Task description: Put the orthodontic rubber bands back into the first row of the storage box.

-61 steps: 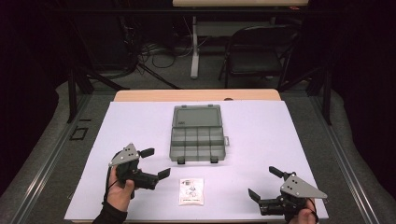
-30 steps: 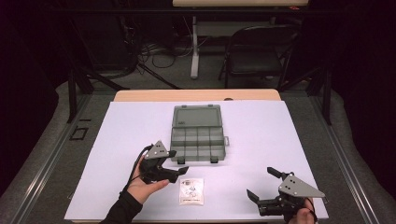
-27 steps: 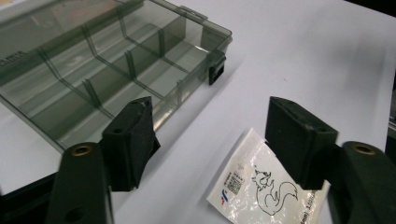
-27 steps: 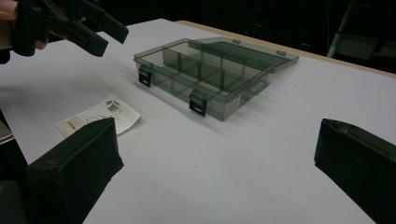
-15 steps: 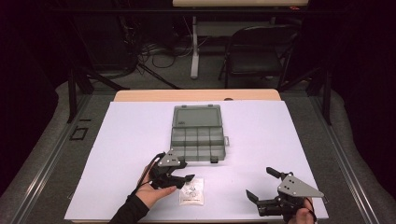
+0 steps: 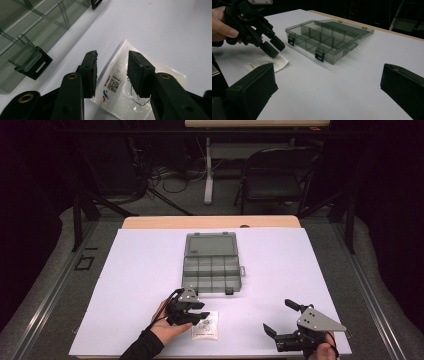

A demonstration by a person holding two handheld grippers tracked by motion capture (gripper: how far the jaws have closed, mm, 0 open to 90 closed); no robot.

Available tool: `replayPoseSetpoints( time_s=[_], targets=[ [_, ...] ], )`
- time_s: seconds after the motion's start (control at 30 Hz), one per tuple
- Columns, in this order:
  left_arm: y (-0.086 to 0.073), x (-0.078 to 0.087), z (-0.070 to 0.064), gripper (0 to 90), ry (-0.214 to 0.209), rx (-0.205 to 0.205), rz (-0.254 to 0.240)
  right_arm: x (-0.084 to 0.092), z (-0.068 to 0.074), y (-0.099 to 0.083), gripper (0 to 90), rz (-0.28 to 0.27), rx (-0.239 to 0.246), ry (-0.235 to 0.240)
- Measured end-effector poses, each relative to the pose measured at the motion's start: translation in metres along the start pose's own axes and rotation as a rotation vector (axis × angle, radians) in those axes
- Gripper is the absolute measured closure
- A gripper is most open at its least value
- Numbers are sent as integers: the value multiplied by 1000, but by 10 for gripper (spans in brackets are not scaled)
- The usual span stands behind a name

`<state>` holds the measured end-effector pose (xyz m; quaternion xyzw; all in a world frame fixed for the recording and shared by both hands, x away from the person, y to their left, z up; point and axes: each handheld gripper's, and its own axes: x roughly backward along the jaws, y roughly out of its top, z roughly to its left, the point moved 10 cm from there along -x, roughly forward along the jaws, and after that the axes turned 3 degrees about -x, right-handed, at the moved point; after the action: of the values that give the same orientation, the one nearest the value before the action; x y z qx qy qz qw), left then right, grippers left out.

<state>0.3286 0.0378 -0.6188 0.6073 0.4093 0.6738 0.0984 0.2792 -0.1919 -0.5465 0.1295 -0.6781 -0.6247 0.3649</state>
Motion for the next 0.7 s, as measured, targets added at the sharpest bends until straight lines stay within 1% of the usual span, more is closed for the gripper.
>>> replayPoseSetpoints(
  time_s=[0.23,0.3,0.37,0.5,0.53,0.7],
  targets=[
    [-4,-5,2,657,14,-10,29,0,0,0,0,1,0,-2],
    [-5,-6,1,683,10,-12,33,0,0,0,0,-1,0,0],
    [-6,-6,1,693,14,-23,43,0,0,0,0,-3,1,0],
    [-7,-7,0,751,21,-35,49,0,-1,0,0,-1,-3,-4],
    [-7,-6,-1,790,20,-41,53,0,0,0,0,-3,0,0],
    [-8,-6,-3,841,12,-57,63,-1,-1,0,0,-3,-5,-3]
  ],
)
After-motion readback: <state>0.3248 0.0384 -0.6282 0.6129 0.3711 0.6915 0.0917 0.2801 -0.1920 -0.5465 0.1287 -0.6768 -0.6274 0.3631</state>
